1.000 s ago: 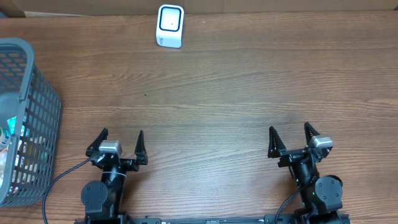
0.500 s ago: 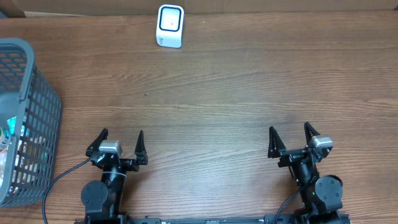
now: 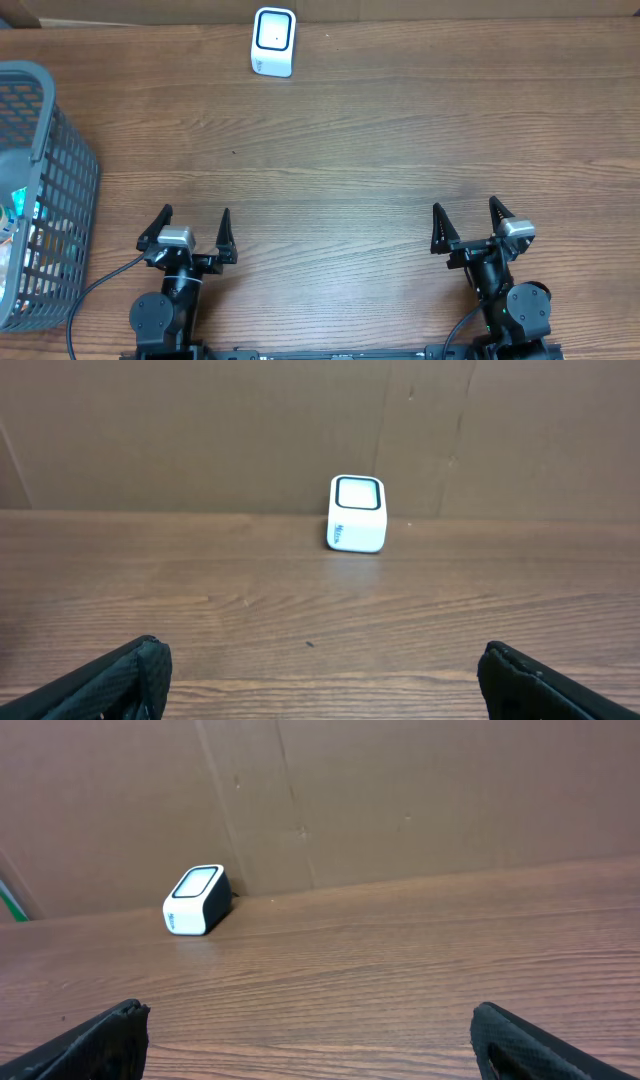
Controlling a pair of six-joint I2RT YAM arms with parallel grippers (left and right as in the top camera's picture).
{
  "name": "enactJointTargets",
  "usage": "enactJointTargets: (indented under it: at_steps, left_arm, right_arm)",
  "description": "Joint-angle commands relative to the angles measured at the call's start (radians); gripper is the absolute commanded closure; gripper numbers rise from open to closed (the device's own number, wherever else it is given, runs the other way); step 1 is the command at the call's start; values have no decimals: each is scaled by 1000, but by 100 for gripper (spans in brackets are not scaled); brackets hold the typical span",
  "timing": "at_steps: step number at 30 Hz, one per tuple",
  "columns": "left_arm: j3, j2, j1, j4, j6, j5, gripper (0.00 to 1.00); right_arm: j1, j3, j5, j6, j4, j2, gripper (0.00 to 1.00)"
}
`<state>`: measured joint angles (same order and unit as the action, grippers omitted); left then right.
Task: Scan the item barcode
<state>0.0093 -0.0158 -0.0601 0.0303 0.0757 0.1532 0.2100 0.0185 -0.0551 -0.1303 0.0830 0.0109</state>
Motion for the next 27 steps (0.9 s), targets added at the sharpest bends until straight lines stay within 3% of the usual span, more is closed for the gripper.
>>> enactJointTargets:
  at_steps: [1,10,14,17,20,21,23,27]
  left_arm:
    - [46,2,4,-5,7,5,0]
    - [377,-289,4,42,6,48,0]
    - [579,-470,4,138,6,90,0]
    - [780,-628,4,283,6,100,0]
    - [1148,-892,0,611,-48,99,0]
    - [1351,-1036,0,800,-97,100,0]
    - [1543,-1173,0,962,-124,100,0]
    - [1802,-1367,0,1145,-117,103,0]
  right_arm:
    - [5,-10,4,0,-3,-8,0]
    - [5,-10,4,0,-3,-8,0]
    - [5,-10,4,0,-3,-8,0]
    - [5,-10,4,0,-3,-8,0]
    - [5,-10,4,0,-3,-8,0]
    - [5,-10,4,0,-3,-8,0]
    - [5,-10,4,0,-3,-8,0]
    - [5,-10,4,0,-3,-8,0]
